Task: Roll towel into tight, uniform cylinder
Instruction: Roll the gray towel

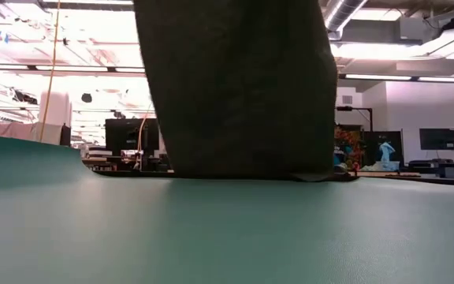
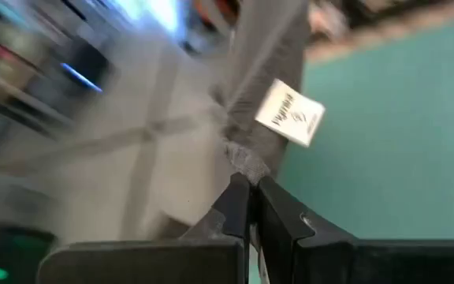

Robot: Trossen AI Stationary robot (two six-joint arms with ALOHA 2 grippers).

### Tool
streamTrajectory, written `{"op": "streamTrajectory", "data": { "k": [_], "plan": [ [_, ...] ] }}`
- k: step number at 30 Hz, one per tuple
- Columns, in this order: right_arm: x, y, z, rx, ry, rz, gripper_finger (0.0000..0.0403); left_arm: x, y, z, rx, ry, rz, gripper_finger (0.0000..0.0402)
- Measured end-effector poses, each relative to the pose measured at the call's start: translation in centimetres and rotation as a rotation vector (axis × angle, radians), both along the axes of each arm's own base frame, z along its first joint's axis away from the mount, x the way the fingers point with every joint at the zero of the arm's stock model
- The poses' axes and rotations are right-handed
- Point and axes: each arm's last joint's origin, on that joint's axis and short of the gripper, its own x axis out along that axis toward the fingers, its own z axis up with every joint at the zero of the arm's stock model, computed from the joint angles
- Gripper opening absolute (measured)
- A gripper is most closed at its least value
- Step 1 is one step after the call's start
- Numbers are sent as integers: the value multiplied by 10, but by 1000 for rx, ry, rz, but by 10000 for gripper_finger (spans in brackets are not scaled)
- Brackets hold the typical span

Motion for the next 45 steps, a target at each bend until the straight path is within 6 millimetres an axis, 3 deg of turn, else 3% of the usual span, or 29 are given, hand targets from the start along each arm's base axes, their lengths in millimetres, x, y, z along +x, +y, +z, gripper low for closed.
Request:
{"op": "streamTrajectory", "data": {
  "k": [7, 12, 16, 19, 22, 34, 45],
  "plan": [
    [41, 96, -72, 264, 162, -13, 7, 17, -45, -33, -359, 102, -169, 0],
    [68, 154, -121, 337, 221, -39, 7, 30, -86, -80, -460, 294, -106, 0],
    [75, 184, -149, 432, 213, -95, 7, 34, -121, -120, -506, 441, -74, 0],
    [74, 197, -157, 496, 204, -118, 7, 38, -145, -147, -535, 468, -86, 0],
    [76, 210, -171, 545, 252, -130, 7, 38, -159, -158, -572, 453, -123, 0],
    [95, 243, -221, 617, 401, -127, 9, 19, -181, -159, -598, 460, -201, 0],
    [100, 244, -221, 676, 341, -156, 11, 4, -195, -158, -584, 397, -176, 0]
  ]
}}
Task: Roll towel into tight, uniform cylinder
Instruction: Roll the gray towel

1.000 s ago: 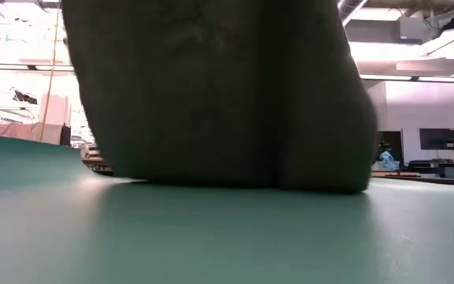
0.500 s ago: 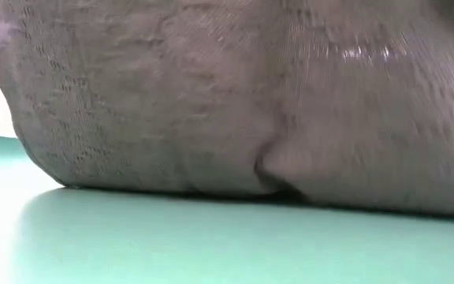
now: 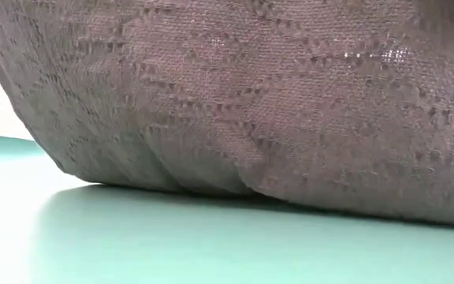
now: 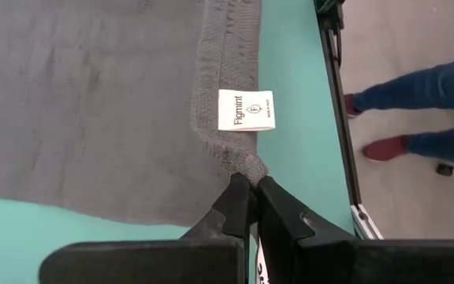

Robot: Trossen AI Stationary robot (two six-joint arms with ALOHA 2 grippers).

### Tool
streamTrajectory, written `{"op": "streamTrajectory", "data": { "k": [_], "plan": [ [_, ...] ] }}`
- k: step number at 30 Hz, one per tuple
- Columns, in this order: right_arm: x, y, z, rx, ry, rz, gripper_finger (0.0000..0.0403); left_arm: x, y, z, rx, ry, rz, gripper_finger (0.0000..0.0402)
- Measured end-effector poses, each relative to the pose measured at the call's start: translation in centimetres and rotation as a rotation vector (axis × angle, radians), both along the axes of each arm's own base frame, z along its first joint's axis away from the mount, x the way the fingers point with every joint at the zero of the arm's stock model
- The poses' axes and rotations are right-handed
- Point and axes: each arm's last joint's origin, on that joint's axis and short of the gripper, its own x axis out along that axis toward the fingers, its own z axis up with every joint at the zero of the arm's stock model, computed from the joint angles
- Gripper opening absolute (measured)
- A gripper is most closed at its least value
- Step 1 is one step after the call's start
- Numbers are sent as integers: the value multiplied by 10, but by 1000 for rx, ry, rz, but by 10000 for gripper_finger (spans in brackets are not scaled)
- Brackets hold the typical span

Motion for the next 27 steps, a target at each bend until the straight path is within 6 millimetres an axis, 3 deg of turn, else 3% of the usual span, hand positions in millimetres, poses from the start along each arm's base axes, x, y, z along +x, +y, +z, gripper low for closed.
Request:
{"op": "streamTrajectory", "data": {
  "k": [13, 20, 23, 27],
  "plan": [
    [4, -3, 1, 1, -11, -7, 12, -9, -7, 0, 40, -59, -11, 0],
    [6, -2, 0, 37, -3, -2, 12, -6, -14, -27, 19, -34, -55, 0],
    [15, -3, -10, 39, 26, -3, 12, -3, -19, -42, -1, -65, -85, 0],
    [28, 7, -45, 33, 129, 21, 13, 0, -25, -67, -73, -76, -103, 0]
  ]
}}
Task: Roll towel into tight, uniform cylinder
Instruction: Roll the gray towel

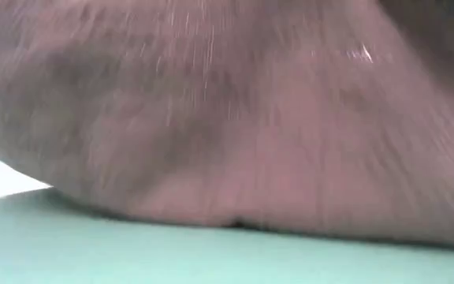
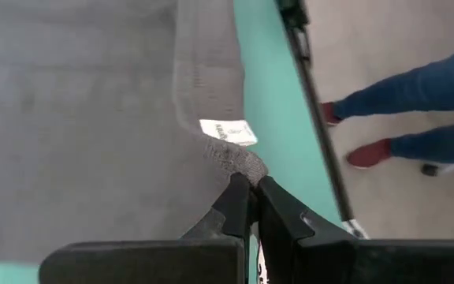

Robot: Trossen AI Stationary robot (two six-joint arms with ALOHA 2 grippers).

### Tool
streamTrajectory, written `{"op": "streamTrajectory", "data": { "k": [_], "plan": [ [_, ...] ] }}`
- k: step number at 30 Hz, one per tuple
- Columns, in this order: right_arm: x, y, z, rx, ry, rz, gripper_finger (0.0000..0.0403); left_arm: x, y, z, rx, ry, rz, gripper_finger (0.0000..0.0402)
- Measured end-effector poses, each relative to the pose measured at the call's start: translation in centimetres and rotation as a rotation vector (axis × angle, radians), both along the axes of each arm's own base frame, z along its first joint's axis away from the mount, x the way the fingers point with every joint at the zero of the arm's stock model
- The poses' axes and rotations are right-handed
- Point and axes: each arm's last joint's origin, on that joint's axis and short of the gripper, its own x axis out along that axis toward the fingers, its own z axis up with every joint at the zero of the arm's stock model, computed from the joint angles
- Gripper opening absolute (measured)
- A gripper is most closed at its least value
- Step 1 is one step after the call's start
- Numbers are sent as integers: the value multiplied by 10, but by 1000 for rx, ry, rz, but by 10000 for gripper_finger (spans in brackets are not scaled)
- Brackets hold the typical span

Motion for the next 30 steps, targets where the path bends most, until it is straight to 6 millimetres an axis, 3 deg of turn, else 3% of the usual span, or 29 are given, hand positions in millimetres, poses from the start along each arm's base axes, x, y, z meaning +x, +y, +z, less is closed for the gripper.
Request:
{"op": "streamTrajectory", "data": {
  "k": [4, 9, 14, 18, 23, 30],
  "plan": [
    [7, 5, -25, -27, 57, 8, 18, 2, -4, -31, -36, 34, -4, 0],
    [14, 7, -42, -51, 81, 23, 42, 5, -4, -63, -121, 79, 37, 5],
    [17, 8, -42, -24, 79, 44, 92, 7, -10, -83, -330, 161, 5, 58],
    [16, 15, -41, 7, 57, 60, 157, 6, -16, -88, -444, 152, -44, 121],
    [10, 28, -41, 18, 22, 103, 245, 5, -17, -89, -465, 143, -12, 184],
    [-6, 32, -13, -55, -65, 161, 265, 9, -6, -78, -482, 80, 30, 188]
  ]
}}
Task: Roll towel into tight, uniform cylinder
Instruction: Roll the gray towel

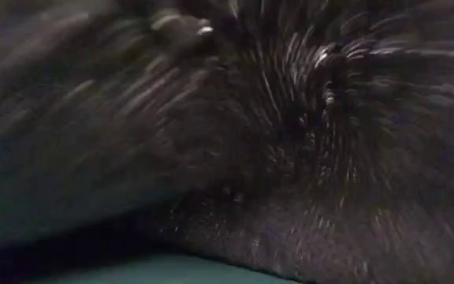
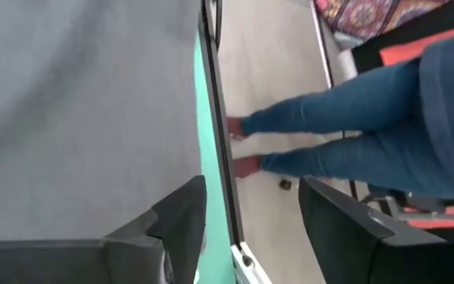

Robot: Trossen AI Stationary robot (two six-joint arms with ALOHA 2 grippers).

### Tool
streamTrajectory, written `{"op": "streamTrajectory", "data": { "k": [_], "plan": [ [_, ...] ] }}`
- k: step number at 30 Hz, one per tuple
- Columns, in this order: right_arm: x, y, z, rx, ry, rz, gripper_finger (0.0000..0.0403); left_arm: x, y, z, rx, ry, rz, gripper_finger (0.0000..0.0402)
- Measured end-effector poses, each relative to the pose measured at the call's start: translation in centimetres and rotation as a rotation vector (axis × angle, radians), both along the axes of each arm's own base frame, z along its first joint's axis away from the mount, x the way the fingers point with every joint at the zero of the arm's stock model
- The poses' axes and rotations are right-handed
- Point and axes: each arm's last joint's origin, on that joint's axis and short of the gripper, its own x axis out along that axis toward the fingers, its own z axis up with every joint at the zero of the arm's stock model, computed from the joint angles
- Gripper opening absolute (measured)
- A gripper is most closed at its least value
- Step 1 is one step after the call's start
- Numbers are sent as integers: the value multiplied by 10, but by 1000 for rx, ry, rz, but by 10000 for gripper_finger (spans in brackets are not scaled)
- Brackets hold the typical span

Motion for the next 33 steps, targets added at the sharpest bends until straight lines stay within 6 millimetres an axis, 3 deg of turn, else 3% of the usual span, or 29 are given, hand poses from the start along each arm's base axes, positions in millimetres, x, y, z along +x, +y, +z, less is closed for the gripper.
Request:
{"op": "streamTrajectory", "data": {
  "k": [4, 9, 15, 22, 26, 30, 33],
  "plan": [
    [-11, -9, 23, -14, 4, 27, 265, -2, 19, 14, 47, -87, 60, 175],
    [-25, -32, 36, -148, 114, 20, 264, -9, 60, 31, 240, -229, 245, 164],
    [2, -78, 49, -278, 192, 202, 264, -5, 109, 46, 413, -346, 392, 163],
    [27, -133, 53, -368, 317, 371, 264, 10, 148, 40, 483, -266, 305, 163],
    [7, -169, 59, -392, 390, 375, 264, 14, 163, 42, 449, -269, 271, 162],
    [-36, -204, 75, -351, 340, 279, 264, 15, 172, 41, 432, -267, 233, 162],
    [-64, -218, 69, -297, 245, 232, 264, 21, 174, 37, 479, -273, 189, 162]
  ]
}}
